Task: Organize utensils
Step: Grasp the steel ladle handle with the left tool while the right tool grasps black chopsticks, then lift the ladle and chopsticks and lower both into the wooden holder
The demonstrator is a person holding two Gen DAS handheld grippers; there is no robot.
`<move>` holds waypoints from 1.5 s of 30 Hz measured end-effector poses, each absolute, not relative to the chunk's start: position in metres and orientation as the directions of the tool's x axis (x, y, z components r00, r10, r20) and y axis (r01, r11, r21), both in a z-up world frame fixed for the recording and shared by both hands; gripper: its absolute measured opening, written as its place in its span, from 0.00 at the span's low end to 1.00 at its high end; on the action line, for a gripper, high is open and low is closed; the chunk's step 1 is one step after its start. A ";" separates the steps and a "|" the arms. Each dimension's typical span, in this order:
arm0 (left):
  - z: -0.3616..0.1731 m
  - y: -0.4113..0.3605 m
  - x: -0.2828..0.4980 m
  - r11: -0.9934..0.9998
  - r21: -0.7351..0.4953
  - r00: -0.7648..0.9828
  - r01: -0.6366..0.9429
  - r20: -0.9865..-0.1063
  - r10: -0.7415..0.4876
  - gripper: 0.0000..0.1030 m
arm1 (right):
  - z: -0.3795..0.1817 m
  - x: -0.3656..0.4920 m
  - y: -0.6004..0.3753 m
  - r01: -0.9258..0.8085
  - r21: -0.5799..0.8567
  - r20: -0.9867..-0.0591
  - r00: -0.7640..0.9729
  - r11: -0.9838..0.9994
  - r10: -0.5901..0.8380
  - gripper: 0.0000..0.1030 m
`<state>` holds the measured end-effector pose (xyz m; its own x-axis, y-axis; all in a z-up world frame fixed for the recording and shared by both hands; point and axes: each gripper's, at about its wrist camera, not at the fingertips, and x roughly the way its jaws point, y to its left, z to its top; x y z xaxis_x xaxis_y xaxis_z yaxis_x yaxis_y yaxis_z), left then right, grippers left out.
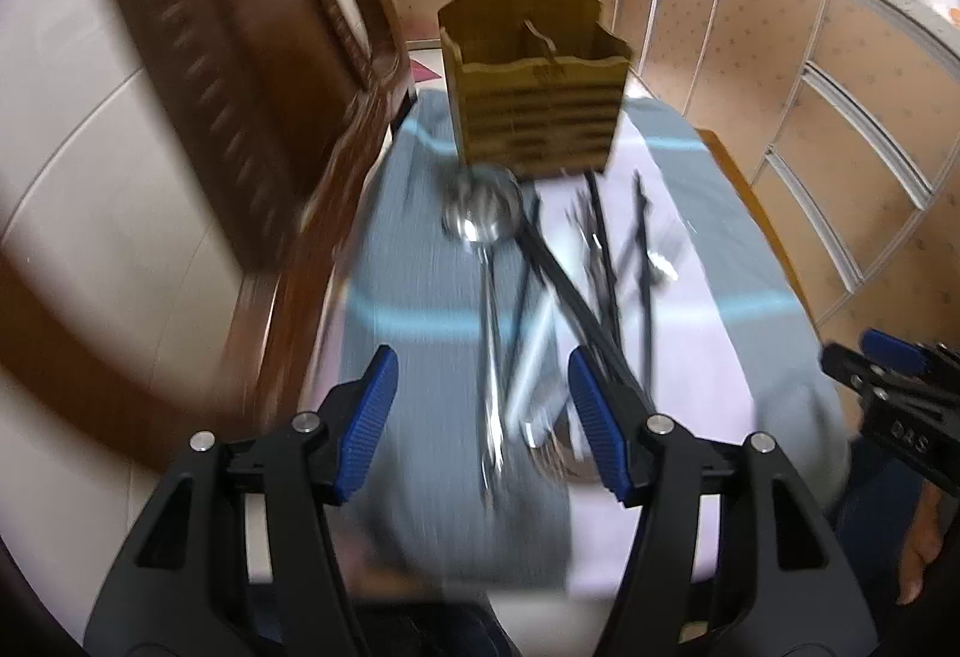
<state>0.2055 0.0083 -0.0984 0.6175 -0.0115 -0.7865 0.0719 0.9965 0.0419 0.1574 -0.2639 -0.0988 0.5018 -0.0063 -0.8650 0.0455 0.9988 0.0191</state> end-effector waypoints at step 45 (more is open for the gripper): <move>-0.075 -0.008 0.300 0.995 0.004 0.624 0.104 -0.779 -0.062 0.61 | -0.108 0.301 -0.246 -0.152 0.182 -0.874 0.429 0.971 0.231 0.09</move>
